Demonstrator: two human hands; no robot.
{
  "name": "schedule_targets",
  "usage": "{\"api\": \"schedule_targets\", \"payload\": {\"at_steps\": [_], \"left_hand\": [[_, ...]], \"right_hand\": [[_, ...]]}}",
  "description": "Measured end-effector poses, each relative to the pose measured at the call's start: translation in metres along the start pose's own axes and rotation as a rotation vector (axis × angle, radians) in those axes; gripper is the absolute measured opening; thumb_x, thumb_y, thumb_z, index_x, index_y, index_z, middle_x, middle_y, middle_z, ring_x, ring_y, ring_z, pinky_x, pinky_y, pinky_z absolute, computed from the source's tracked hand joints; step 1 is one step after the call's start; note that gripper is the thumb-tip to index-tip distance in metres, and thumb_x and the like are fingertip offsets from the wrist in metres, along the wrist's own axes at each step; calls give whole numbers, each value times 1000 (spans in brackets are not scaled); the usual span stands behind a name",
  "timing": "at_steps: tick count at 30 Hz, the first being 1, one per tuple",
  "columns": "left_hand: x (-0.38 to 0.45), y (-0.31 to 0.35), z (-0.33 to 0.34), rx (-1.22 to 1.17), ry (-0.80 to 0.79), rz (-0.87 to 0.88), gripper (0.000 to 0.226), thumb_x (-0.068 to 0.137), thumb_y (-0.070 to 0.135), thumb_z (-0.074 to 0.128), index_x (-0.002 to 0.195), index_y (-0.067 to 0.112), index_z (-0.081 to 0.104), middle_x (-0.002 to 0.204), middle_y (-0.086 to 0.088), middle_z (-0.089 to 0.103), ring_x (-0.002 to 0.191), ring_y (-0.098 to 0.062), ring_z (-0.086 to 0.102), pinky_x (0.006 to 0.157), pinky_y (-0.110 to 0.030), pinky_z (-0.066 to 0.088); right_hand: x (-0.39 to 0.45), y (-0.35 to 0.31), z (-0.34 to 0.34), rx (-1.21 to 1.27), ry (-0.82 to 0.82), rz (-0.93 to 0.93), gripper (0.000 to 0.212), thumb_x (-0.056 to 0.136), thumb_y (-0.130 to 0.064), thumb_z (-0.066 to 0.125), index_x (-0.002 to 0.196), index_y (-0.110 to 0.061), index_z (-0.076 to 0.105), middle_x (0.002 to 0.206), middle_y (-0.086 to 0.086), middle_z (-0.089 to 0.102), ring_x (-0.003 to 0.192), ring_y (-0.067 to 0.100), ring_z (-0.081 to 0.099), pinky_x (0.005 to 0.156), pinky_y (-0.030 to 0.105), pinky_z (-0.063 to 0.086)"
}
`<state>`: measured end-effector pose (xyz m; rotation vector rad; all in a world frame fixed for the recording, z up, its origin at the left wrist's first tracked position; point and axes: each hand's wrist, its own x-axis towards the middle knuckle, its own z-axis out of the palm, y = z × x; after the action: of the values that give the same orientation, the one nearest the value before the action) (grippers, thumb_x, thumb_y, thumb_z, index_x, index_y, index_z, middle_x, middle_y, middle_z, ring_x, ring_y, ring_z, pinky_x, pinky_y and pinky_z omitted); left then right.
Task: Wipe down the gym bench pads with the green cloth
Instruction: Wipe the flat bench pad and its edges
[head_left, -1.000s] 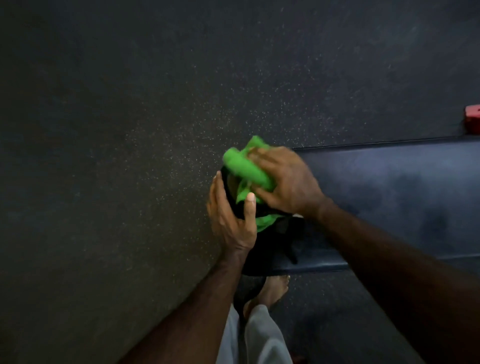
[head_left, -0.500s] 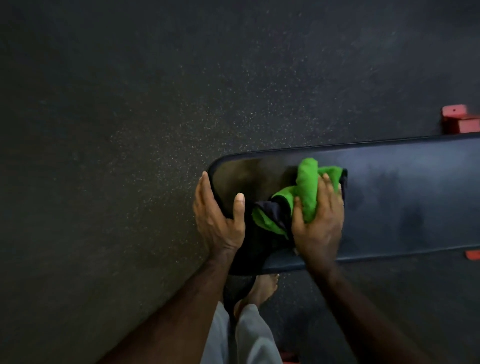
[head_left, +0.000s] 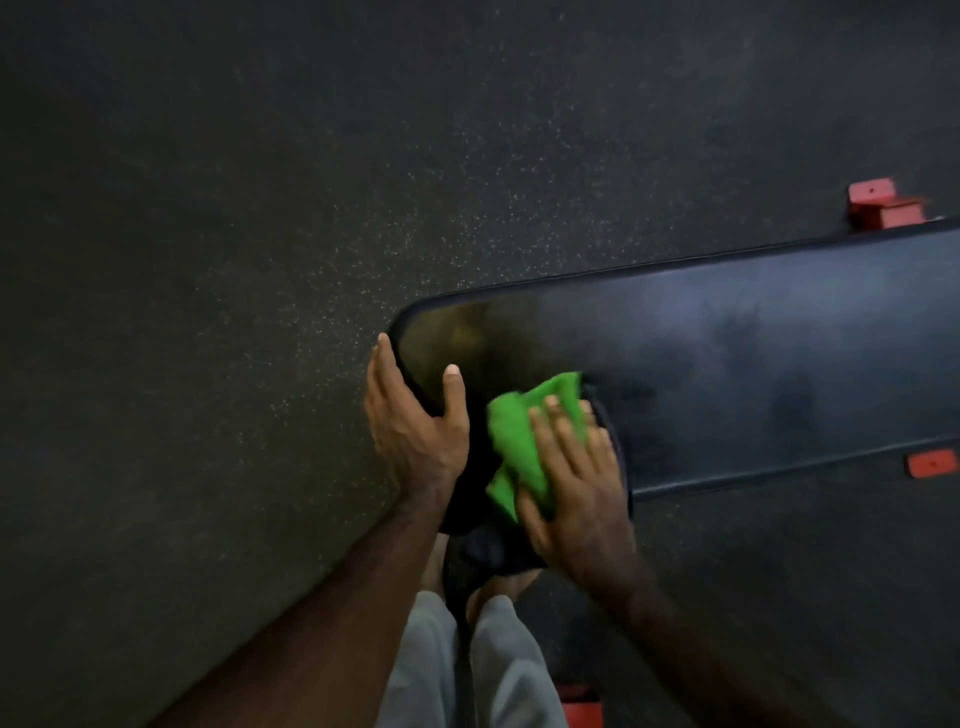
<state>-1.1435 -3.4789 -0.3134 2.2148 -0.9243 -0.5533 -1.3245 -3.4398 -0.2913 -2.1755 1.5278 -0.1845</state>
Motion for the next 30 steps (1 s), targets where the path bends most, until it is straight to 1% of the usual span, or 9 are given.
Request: {"api": "schedule_targets", "payload": {"at_steps": [3, 8, 11, 14, 18, 21, 24, 28, 30], "left_hand": [[0, 0, 1, 15, -6, -12, 79, 95, 50, 59, 161, 18, 29, 161, -10, 39, 145, -29, 39, 116, -50, 36], [0, 0, 2, 35, -28, -39, 80, 97, 46, 63, 162, 22, 25, 163, -7, 35, 146, -26, 36, 116, -45, 34], [1, 0, 2, 16, -7, -20, 79, 95, 47, 62, 161, 17, 30, 160, -9, 39, 145, -27, 39, 115, -40, 33], [3, -3, 1, -68, -4, -23, 77, 93, 48, 60, 159, 16, 36, 160, -6, 41, 146, -22, 39, 116, -35, 32], [8, -3, -13, -393, -10, -199, 57, 98, 26, 59, 154, 17, 47, 154, 0, 51, 141, -12, 47, 113, -27, 41], [22, -7, -21, -613, 141, -631, 34, 100, 11, 56, 131, 15, 69, 124, -1, 72, 115, -13, 68, 94, -27, 56], [35, -26, -24, -749, 51, -1050, 30, 99, 20, 50, 114, 12, 75, 109, -8, 77, 106, -27, 73, 85, -37, 61], [40, -30, -36, -723, -222, -1079, 36, 106, 21, 37, 111, 12, 71, 84, -7, 72, 79, -24, 67, 72, -35, 57], [45, -30, -47, -732, -258, -1074, 35, 107, 21, 34, 112, 10, 67, 90, -4, 70, 81, -19, 65, 74, -32, 53]], "right_hand": [[11, 42, -19, -112, -65, -201, 84, 88, -47, 60, 163, -20, 32, 170, 2, 27, 159, 28, 20, 119, 58, 32], [11, 9, -4, 133, 290, 465, 79, 93, -43, 54, 163, -13, 30, 170, 5, 26, 159, 32, 18, 125, 58, 21], [-19, -19, 16, 110, 75, 186, 87, 92, -49, 55, 166, -18, 20, 174, 2, 15, 161, 29, 5, 128, 54, 14], [-32, 11, 6, -82, -151, -191, 96, 89, -53, 62, 167, -25, 13, 175, -4, 7, 161, 25, 5, 124, 58, 28], [-39, 5, 10, 57, 70, 190, 87, 95, -52, 57, 165, -16, 22, 173, 1, 17, 161, 26, 12, 127, 52, 21], [-47, -39, 33, 124, 102, 310, 82, 100, -50, 50, 166, -15, 17, 174, 1, 11, 161, 28, 5, 127, 51, 15], [-43, -57, 43, 69, -29, 101, 85, 99, -54, 48, 167, -19, 9, 175, 4, 9, 161, 31, 5, 128, 49, 12], [-17, -65, 47, -99, -150, -225, 88, 96, -61, 50, 167, -22, 16, 173, 4, 14, 159, 33, 8, 125, 52, 18], [1, -67, 45, -139, -197, -323, 90, 93, -61, 56, 166, -23, 20, 172, 4, 17, 159, 32, 10, 126, 51, 17]]}}
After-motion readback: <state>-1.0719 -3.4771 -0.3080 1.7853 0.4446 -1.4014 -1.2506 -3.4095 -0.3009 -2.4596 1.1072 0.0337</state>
